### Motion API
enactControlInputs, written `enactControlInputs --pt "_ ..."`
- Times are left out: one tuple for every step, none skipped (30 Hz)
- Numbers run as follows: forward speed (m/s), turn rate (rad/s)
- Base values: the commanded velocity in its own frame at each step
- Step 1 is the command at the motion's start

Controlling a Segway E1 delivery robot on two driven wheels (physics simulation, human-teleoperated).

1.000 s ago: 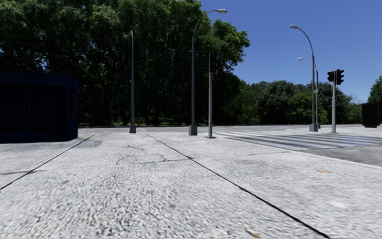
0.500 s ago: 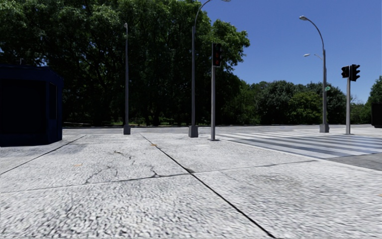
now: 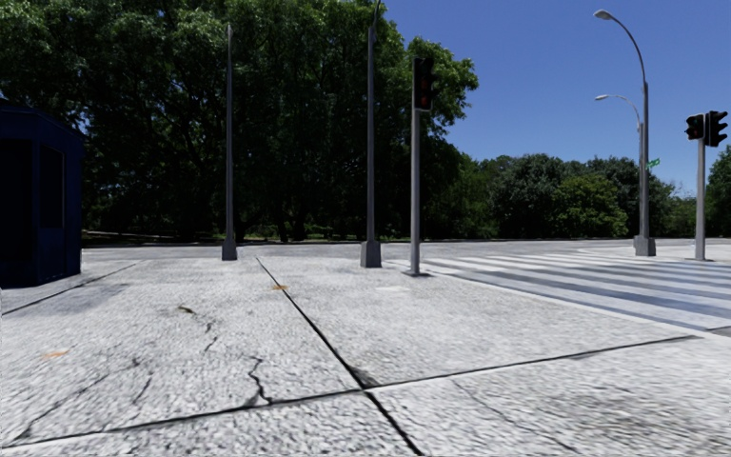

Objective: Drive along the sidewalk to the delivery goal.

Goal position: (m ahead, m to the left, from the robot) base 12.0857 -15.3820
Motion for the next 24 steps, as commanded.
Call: enactControlInputs --pt "2.00 0.00" --pt "2.00 0.00" --pt "2.00 0.00" --pt "2.00 0.00" --pt "2.00 0.00" --pt "2.00 0.00" --pt "2.00 0.00" --pt "2.00 0.00" --pt "2.00 0.00" --pt "2.00 0.00" --pt "2.00 0.00" --pt "2.00 0.00" --pt "2.00 0.00" --pt "2.00 -0.12" --pt "2.00 -0.41" --pt "1.34 -0.58" --pt "1.34 -0.58" --pt "1.34 -0.58" --pt "1.34 -0.58" --pt "1.34 -0.58" --pt "1.34 -0.58" --pt "1.34 -0.61" --pt "1.34 -0.64" --pt "1.34 -0.67"
